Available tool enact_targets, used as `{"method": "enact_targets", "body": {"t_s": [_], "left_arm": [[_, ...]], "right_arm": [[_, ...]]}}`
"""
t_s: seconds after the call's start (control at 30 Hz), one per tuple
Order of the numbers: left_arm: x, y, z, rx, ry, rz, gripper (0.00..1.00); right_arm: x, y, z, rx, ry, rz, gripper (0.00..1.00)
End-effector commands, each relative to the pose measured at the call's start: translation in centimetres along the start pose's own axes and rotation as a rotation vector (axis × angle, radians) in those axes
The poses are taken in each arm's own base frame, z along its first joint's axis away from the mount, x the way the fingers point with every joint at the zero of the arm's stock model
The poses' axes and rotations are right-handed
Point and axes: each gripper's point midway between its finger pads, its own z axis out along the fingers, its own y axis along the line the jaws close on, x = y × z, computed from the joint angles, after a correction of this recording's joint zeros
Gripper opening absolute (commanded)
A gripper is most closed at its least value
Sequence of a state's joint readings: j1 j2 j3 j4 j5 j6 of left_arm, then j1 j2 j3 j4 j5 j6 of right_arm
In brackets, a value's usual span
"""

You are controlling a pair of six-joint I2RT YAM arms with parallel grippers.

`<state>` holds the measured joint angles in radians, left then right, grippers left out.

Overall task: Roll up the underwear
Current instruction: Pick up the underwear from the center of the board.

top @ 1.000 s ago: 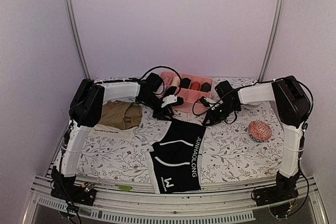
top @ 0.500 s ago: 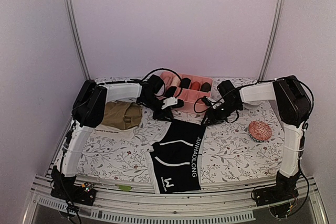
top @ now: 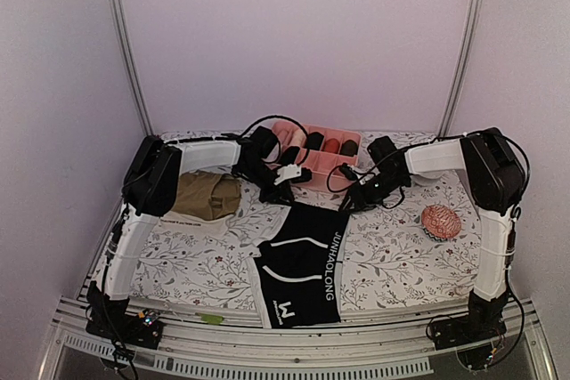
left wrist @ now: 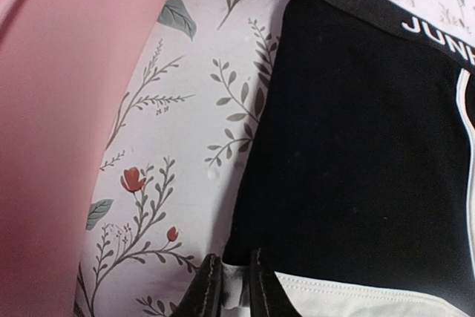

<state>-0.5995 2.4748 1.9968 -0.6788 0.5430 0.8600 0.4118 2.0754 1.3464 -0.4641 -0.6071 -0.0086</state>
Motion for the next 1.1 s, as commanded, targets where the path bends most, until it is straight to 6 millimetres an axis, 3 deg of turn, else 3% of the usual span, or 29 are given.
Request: {"method": "enact_targets", "body": {"t_s": [0.0, 0.17, 0.37, 0.63, 0.7, 0.83, 1.07], "left_arm": [[0.1, -0.9, 0.9, 0.048, 0.0, -0.008, 0.14], [0.1, -1.1, 0.9, 0.058, -0.006, -0.005, 0.12], [0.1, -1.1, 1.0, 0.057, -0.006, -0.003, 0.11], [0.4, -0.8, 1.1, 0.045, 0.01, -0.004, 0.09], [0.3, -0.7, 0.9, 0.043, 0.004, -0.009, 0.08], [0.2, -0.7, 0.9, 0.042, 0.0, -0.008, 0.07], [0.2, -0.8, 0.9, 0.046, 0.0, -0.004, 0.07]], "right_arm": [[4.1, -2.3, 1.2, 0.07, 0.129, 0.06, 0.32], [4.6, -2.7, 1.0, 0.103, 0.13, 0.056, 0.32], [4.3, -3.1, 1.0, 0.143, 0.115, 0.032, 0.24], [3.7, -3.0, 0.8, 0.145, 0.106, 0.001, 0.07], [2.8, -2.2, 0.1, 0.129, 0.08, -0.01, 0.13], [0.6, -1.0, -1.9, 0.128, 0.01, -0.016, 0.38], [-1.1, 0.0, -4.7, 0.166, -0.156, -0.034, 0.43]]}}
